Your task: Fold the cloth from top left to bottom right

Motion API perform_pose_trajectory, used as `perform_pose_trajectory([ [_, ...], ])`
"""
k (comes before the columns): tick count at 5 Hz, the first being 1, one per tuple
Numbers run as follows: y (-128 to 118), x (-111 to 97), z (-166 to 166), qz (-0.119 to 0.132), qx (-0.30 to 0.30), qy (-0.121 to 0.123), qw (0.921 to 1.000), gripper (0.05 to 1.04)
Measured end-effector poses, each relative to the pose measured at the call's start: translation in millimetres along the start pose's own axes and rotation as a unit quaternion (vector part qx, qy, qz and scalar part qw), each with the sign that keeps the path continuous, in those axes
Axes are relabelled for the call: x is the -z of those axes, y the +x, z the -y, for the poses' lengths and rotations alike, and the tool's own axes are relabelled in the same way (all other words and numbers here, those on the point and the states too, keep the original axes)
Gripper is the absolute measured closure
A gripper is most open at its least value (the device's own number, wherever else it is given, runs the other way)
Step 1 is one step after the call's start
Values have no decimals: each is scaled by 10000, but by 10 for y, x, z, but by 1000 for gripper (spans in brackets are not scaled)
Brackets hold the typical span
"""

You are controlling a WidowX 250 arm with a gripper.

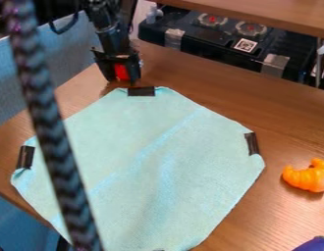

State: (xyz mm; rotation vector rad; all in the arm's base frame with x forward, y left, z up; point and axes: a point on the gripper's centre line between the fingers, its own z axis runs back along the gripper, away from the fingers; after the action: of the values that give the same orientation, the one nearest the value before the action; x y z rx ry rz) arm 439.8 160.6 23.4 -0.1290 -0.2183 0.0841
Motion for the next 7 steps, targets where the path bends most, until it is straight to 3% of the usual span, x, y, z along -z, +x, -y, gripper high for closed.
perform_pose_trajectory([
  [2, 14, -3, -41, 24, -47, -60, 10000, 691],
  [3, -12, 21, 14, -9, -21, -235, 9997, 863],
  [4, -8, -48, 58, -10, -58, -240, 9997, 633],
  [5, 2, -251, 201, 72, 145, -242, 9996, 330],
  [6, -60, -397, 439, 95, 570, -334, 9978, 98],
  [7, -109, -398, 643, -246, 1373, -174, 9901, 82],
])
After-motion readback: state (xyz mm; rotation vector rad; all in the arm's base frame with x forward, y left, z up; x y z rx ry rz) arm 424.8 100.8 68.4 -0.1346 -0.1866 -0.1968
